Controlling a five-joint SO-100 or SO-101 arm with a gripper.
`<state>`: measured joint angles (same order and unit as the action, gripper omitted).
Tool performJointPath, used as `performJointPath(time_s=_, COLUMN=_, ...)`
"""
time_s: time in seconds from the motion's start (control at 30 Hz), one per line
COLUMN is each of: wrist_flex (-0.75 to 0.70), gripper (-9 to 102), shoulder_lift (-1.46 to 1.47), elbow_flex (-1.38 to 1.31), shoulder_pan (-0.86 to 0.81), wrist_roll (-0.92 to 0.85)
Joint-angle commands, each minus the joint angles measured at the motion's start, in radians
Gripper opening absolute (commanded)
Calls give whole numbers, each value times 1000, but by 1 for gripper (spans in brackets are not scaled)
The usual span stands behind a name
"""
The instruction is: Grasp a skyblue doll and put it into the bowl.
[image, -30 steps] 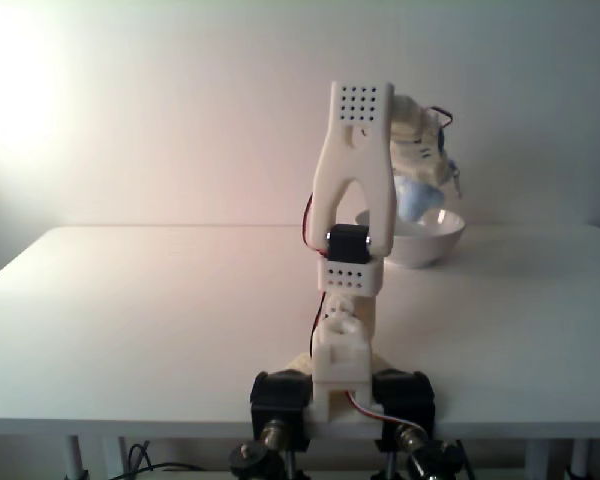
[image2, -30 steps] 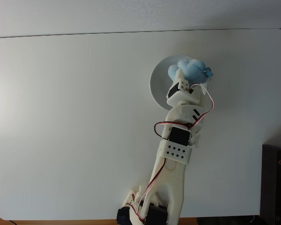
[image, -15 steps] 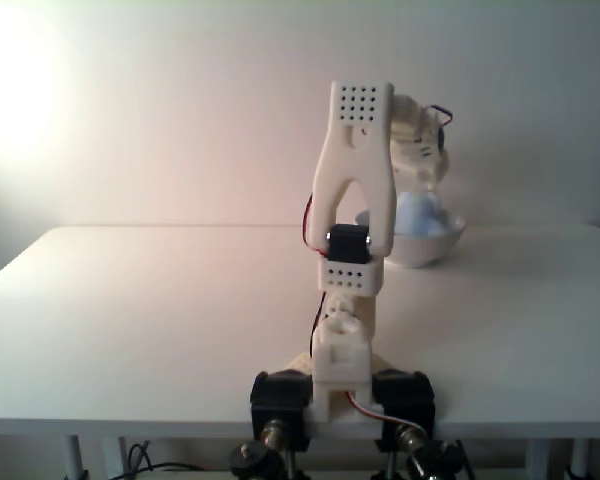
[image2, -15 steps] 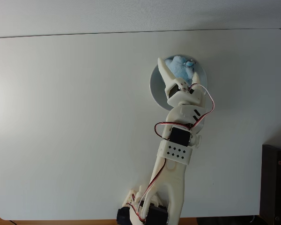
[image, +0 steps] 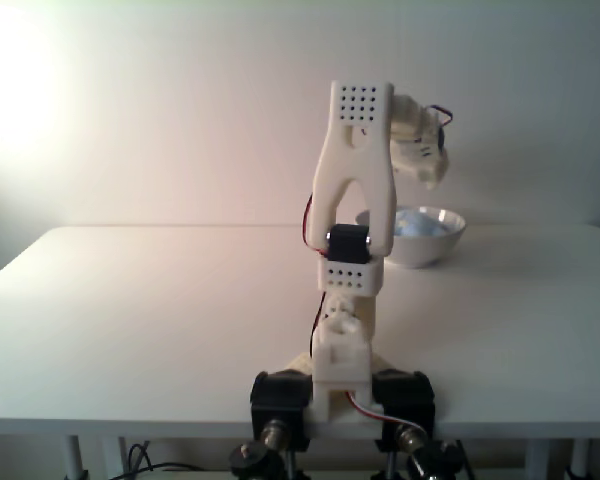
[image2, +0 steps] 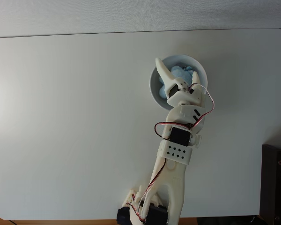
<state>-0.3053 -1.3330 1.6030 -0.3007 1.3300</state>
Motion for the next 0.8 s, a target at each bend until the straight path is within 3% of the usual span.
performJointPath(time_s=0.0, wrist_flex=17, gripper=45, shoulder_lift=-23, elbow_flex=-46, shoulder_pan=3, wrist_roll=2)
performJointPath(time_s=0.17, wrist_flex=18, gripper=19, shoulder_lift=-23, elbow_flex=-115, shoulder_pan=11, wrist_roll=0)
performJointPath(time_s=0.33, wrist_flex=18, gripper=2, shoulder_lift=-23, elbow_flex=-239, shoulder_pan=14, wrist_roll=-2)
performJointPath(time_s=0.77, wrist_flex=17, gripper=0, shoulder_lift=-38, elbow_flex=-540, shoulder_pan=107, wrist_roll=-2)
